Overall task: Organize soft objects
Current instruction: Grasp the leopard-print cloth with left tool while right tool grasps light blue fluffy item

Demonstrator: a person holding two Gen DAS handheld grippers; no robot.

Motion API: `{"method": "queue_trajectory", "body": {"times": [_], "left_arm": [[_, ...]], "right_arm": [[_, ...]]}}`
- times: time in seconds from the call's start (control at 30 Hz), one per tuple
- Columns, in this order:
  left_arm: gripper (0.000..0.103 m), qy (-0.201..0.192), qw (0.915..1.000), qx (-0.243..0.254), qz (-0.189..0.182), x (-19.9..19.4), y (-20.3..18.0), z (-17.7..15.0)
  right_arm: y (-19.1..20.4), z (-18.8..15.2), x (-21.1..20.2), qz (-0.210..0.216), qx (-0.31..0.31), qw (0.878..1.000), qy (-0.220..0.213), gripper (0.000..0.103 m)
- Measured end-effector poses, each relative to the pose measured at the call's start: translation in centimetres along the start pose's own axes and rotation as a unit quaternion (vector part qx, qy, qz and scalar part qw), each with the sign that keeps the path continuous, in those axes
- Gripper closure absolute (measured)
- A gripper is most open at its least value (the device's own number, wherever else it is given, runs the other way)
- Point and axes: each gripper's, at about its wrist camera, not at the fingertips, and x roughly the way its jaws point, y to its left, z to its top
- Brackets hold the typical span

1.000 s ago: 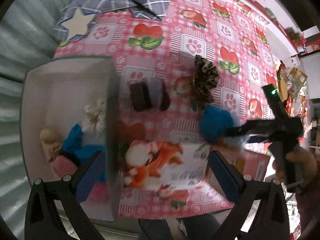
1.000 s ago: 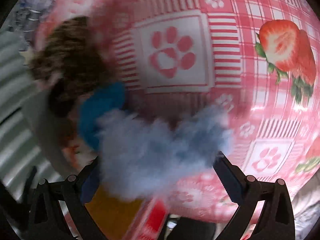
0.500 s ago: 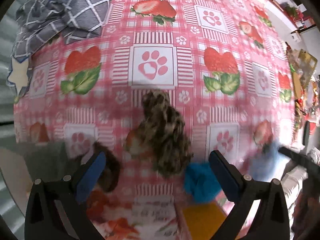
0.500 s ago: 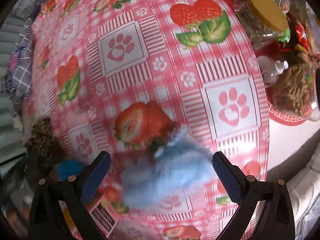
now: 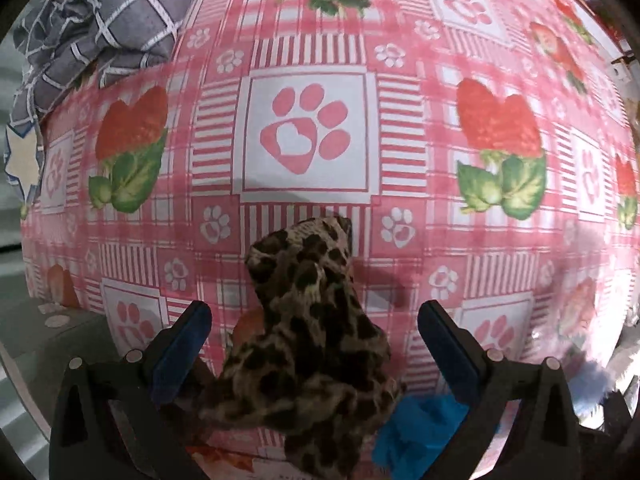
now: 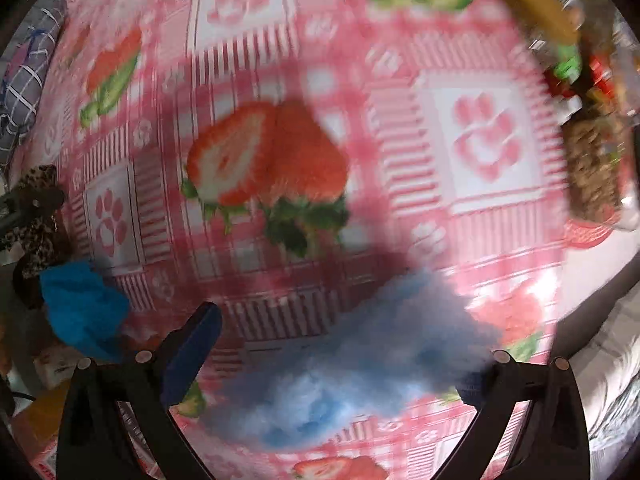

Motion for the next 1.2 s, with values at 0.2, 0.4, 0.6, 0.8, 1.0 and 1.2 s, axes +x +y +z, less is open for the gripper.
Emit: {"method": "queue_trajectory", "body": {"times": [0.2, 0.4, 0.6, 0.8, 1.0, 1.2], "left_arm": [[0.000, -0.004, 1.0000, 0.001, -0.001, 0.8, -0.3, 0.3], [0.000, 0.000, 0.9999, 0.007, -0.011, 1.0, -0.9, 0.7], [0.000, 0.004, 0.9996, 0.003, -0.029, 1.8, 0.1, 1.1], [0.000, 0.011, 0.9995, 0.000, -0.030, 1.9, 0.4, 0.8], [0.014, 0.005, 0.9995, 0.008, -0.030, 1.1, -0.2, 0.5], [0.077, -0.012, 0.9969, 0.042, -0.065, -1.1, -0.9, 0.1]], "right_arm": [[-2.9, -0.8, -1.9, 0.043, 0.085, 0.995, -0.004, 0.001], [-1.2, -0.6, 1.0, 0.051, 0.070, 0.996, 0.013, 0.001], [2.3, -0.3, 1.8, -0.015, 0.037, 0.999, 0.007, 0.000], [1.9, 4.5, 1.5, -0.016, 0.028, 0.999, 0.026, 0.001], [6.6, 7.5, -0.1, -0.025, -0.056, 0.998, -0.005, 0.054], [4.6, 8.4, -2.3, 0.063, -0.042, 0.997, -0.008, 0.074]]}}
